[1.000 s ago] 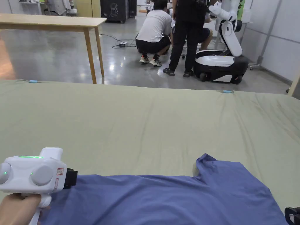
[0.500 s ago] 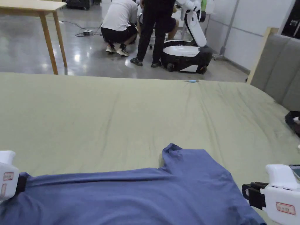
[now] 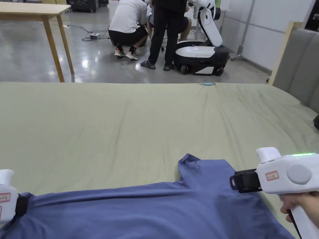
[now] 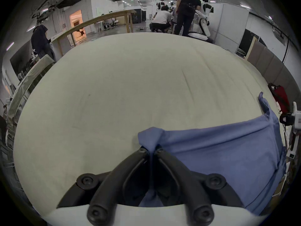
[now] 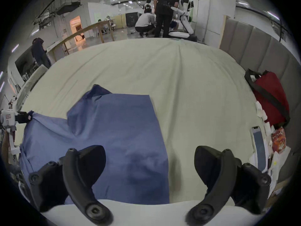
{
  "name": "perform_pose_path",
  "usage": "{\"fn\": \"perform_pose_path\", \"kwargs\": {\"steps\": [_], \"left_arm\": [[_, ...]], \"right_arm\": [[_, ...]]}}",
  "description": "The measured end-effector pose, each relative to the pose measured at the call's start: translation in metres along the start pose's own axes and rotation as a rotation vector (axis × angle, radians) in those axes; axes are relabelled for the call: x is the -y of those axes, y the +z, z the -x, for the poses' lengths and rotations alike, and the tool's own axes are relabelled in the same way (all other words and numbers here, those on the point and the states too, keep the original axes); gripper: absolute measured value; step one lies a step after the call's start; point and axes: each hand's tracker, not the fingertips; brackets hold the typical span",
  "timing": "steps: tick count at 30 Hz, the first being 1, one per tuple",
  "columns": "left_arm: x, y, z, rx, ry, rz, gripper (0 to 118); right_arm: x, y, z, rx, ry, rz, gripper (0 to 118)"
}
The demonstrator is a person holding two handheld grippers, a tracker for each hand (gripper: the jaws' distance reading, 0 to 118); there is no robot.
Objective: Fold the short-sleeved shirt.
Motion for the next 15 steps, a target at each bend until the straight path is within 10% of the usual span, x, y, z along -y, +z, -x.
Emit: {"fn": "perform_pose_path", "kwargs": {"steps": [4,6,8,15], "left_arm": [[0.000,-0.001,0.000,0.004,0.011,0.000,1],[0.000,-0.001,0.000,0.003,0.009,-0.002,1],[0.000,0.002,0.000,0.003,0.008,-0.004,1],[0.001,0.046,0.009,0.048,0.037,-0.057,1]], "right_arm": [[-0.004,-0.024,-0.007,0.012,0.005,0.059,95],[-0.002,-0.025,-0.007,0.031,0.011,0.067,27],[0.002,-0.020,-0.008,0.008,0.002,0.047,5],[0.007,0.036,-0.011,-0.040,-0.029,-0.067,4]]}}
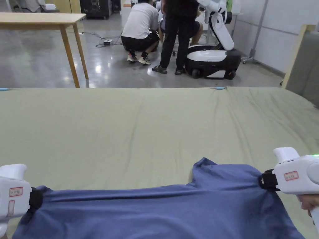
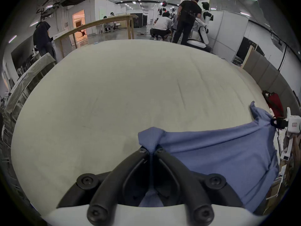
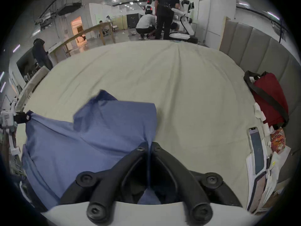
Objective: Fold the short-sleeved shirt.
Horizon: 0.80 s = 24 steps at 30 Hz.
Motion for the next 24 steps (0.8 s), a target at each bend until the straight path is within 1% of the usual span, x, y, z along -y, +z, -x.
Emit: {"fn": "perform_pose_path", "kwargs": {"steps": [2,5,8,11,14,19,20,22,24], "left_arm": [[0.002,0.021,0.001,0.011,-0.010,-0.020,1],[0.009,0.056,0.008,0.045,0.001,-0.060,1],[0.021,0.089,0.012,0.061,-0.007,-0.096,1],[0.042,0.120,0.013,0.073,-0.032,-0.123,1],[0.070,0.149,0.014,0.081,-0.050,-0.154,1],[0.124,0.182,0.022,0.099,-0.045,-0.203,1],[0.135,0.185,0.023,0.106,-0.047,-0.202,1],[0.156,0.189,0.023,0.104,-0.059,-0.201,1],[0.175,0.189,0.024,0.091,-0.060,-0.195,1]], "right_arm": [[0.003,0.023,-0.003,-0.023,-0.019,-0.025,4],[0.014,0.062,-0.005,-0.035,-0.011,-0.071,4],[0.030,0.101,-0.004,-0.059,-0.023,-0.114,4],[0.055,0.136,-0.003,-0.062,-0.012,-0.142,4],[0.090,0.168,0.002,-0.058,0.020,-0.170,4],[0.149,0.202,0.005,-0.063,0.008,-0.213,4],[0.161,0.212,0.017,-0.067,0.004,-0.216,4],[0.181,0.217,0.023,-0.064,0.005,-0.219,4],[0.196,0.215,0.022,-0.059,0.018,-0.195,4]]}}
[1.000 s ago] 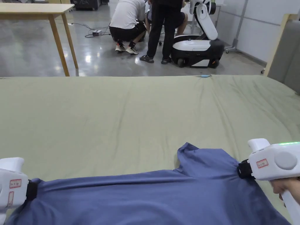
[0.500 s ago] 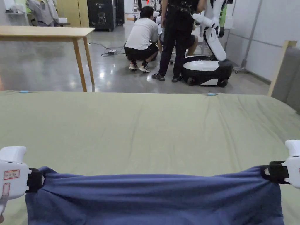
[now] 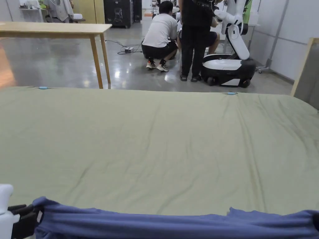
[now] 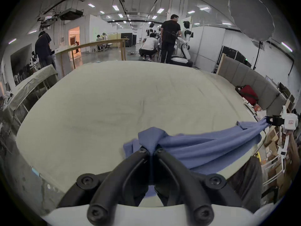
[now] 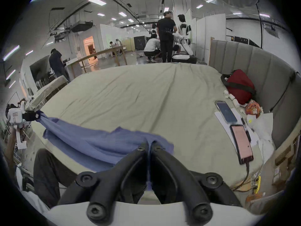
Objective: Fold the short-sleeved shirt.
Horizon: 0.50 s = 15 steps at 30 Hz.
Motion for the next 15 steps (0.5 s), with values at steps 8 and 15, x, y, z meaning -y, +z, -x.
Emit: {"fn": "perform_pose_path", "kwargs": {"steps": [8,15], "left_arm": [[0.035,-0.015,0.006,0.014,0.035,0.069,9],[0.031,-0.011,0.010,-0.045,0.100,0.040,112]], "right_arm": [[0.034,-0.022,-0.007,0.002,-0.041,0.088,6],[0.011,-0.060,0.002,0.042,-0.047,0.073,114]]}}
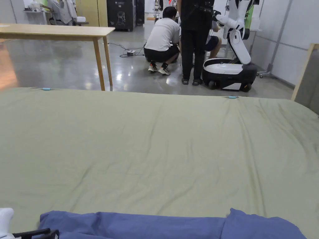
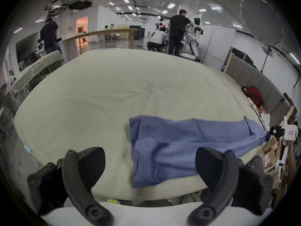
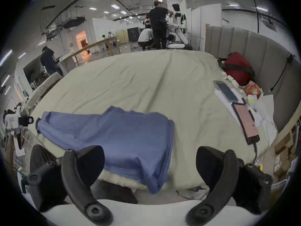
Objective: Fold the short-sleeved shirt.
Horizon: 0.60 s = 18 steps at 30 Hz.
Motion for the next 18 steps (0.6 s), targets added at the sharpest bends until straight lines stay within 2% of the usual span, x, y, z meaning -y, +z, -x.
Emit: {"fn": "perform_pose_path", "kwargs": {"steps": [1,2,3,4,5,6,8,11,15,18], "left_arm": [[-0.005,0.005,-0.004,-0.002,-0.001,-0.028,111],[-0.012,0.013,-0.011,-0.018,0.005,-0.079,106],[-0.020,0.021,-0.022,-0.013,-0.016,-0.125,95],[-0.027,0.029,-0.035,-0.013,-0.052,-0.164,78],[-0.034,0.038,-0.049,-0.032,-0.067,-0.225,39],[-0.040,0.044,-0.064,-0.026,-0.080,-0.287,3],[-0.042,0.049,-0.089,-0.042,-0.098,-0.410,0],[-0.038,0.061,-0.131,-0.091,-0.141,-0.551,0],[-0.031,0.074,-0.158,-0.067,-0.159,-0.630,0],[-0.029,0.080,-0.163,-0.102,-0.171,-0.672,0]], "right_arm": [[0.006,0.030,-0.003,0.017,0.016,-0.059,113],[-0.001,0.032,0.002,0.034,0.034,-0.107,106],[-0.011,0.036,0.011,0.042,0.050,-0.149,93],[-0.020,0.040,0.021,0.053,0.059,-0.206,64],[-0.019,0.063,0.041,0.078,0.059,-0.290,15],[-0.025,0.068,0.057,0.087,0.071,-0.357,1],[-0.032,0.080,0.090,0.105,0.074,-0.496,1],[-0.033,0.091,0.135,0.160,0.083,-0.604,1],[-0.032,0.086,0.159,0.098,0.053,-0.655,1],[-0.028,0.088,0.180,0.109,0.083,-0.682,1]]}}
